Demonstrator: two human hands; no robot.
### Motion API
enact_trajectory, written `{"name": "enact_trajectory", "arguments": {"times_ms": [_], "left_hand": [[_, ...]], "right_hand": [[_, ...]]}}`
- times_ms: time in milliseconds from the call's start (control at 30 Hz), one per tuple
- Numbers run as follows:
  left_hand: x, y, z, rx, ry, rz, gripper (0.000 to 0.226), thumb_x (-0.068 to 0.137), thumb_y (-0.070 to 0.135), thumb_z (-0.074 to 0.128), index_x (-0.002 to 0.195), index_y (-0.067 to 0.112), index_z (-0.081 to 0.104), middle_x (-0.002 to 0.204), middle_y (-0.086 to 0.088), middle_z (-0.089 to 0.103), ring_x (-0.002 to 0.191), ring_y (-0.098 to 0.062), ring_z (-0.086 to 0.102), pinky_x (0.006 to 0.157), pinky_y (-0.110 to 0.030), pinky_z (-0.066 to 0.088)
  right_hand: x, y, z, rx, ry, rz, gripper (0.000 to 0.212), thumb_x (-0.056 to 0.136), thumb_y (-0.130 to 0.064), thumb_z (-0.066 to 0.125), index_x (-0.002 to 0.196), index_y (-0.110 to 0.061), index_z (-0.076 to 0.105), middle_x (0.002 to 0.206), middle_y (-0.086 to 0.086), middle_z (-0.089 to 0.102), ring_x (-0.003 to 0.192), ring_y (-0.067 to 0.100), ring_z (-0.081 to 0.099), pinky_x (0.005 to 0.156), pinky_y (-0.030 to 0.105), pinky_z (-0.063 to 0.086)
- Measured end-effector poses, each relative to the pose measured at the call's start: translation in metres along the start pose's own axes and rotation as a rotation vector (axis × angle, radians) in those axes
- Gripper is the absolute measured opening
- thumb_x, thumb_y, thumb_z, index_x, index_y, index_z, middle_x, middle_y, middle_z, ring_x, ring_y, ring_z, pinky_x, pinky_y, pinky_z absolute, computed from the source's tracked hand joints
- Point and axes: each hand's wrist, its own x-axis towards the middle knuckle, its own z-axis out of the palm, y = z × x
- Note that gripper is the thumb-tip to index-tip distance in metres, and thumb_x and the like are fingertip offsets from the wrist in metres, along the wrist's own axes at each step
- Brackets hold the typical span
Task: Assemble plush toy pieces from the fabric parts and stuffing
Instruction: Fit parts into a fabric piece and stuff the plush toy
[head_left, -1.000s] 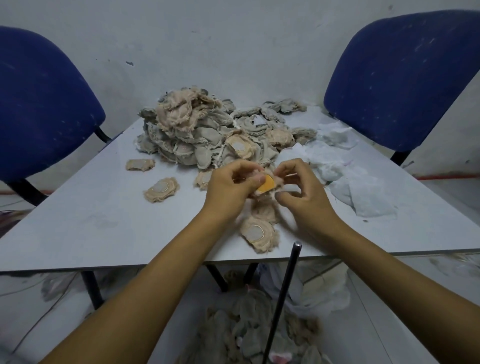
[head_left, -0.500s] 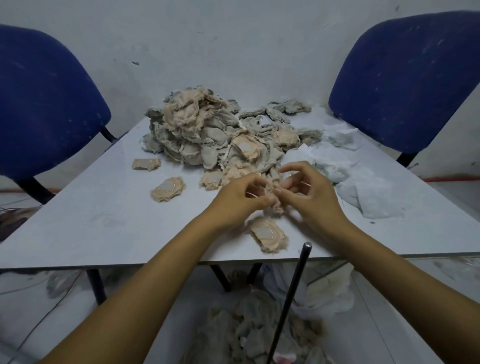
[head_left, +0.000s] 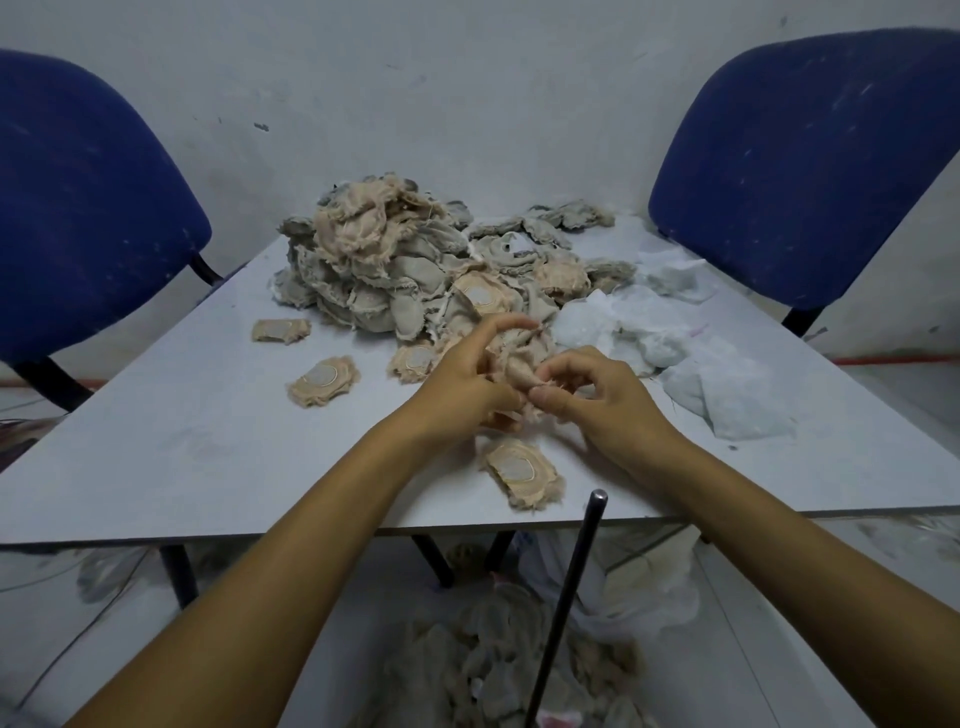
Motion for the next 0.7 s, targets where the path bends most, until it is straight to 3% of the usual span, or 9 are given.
{"name": "enact_trajectory", "arguments": {"times_ms": [67,200,300,367,433,567,700], "left_hand": [[-0.003,0.002,-0.005,0.002,-0.095,0.007,0.047,0.084,-0.016,0.058,0.111,0.023,0.063,0.096,-0.011,0.062,0.080,-0.023,0.066,0.066,-0.039,0.059],[-0.003,0.002,-0.010,0.036,-0.129,0.028,0.019,0.083,0.003,0.071,0.094,0.016,0.062,0.081,0.000,0.060,0.074,-0.014,0.057,0.065,-0.030,0.052],[-0.002,0.002,-0.012,0.078,-0.156,-0.008,0.019,0.074,0.024,0.070,0.089,0.015,0.064,0.084,0.003,0.060,0.080,-0.014,0.055,0.073,-0.032,0.046],[0.000,0.001,-0.011,0.059,-0.181,-0.034,0.020,0.076,0.029,0.067,0.088,0.013,0.066,0.084,0.006,0.066,0.085,-0.013,0.059,0.077,-0.032,0.045],[0.000,0.001,-0.007,-0.010,-0.170,-0.003,0.016,0.079,0.027,0.066,0.086,0.013,0.067,0.084,0.007,0.069,0.085,-0.008,0.063,0.077,-0.027,0.048],[0.000,-0.002,0.001,0.005,-0.102,0.138,0.010,0.083,0.008,0.075,0.086,0.009,0.065,0.085,-0.004,0.067,0.084,-0.017,0.063,0.079,-0.027,0.051],[-0.001,0.000,0.004,-0.013,-0.090,0.112,0.021,0.081,0.003,0.075,0.097,0.009,0.062,0.079,-0.002,0.066,0.075,-0.010,0.063,0.063,-0.018,0.047]], "right_hand": [[0.002,-0.001,0.000,-0.019,-0.030,-0.001,0.008,0.091,-0.017,0.069,0.085,-0.021,0.069,0.104,0.013,0.054,0.085,0.018,0.055,0.082,0.036,0.049],[0.005,0.000,0.001,0.009,-0.059,0.017,0.018,0.099,-0.019,0.055,0.084,-0.023,0.065,0.096,0.002,0.053,0.065,-0.001,0.055,0.063,0.021,0.050],[0.004,0.004,-0.002,0.145,-0.001,0.062,0.030,0.103,-0.011,0.048,0.081,-0.023,0.064,0.075,-0.011,0.060,0.060,-0.002,0.054,0.056,0.014,0.043],[0.003,0.006,-0.004,0.205,-0.003,0.071,0.039,0.104,-0.008,0.048,0.076,-0.027,0.067,0.069,-0.010,0.061,0.062,0.004,0.053,0.057,0.016,0.043],[0.002,0.005,-0.004,0.218,-0.028,0.050,0.045,0.102,-0.007,0.050,0.071,-0.033,0.070,0.068,-0.014,0.060,0.061,0.003,0.052,0.057,0.017,0.042],[0.002,0.004,-0.001,0.178,0.013,0.006,0.043,0.099,-0.007,0.056,0.072,-0.037,0.069,0.083,-0.011,0.060,0.070,0.004,0.056,0.066,0.024,0.046],[0.001,0.002,0.002,0.168,0.080,-0.023,0.032,0.102,-0.017,0.052,0.076,-0.031,0.065,0.080,-0.005,0.063,0.073,0.012,0.059,0.064,0.025,0.047]]}}
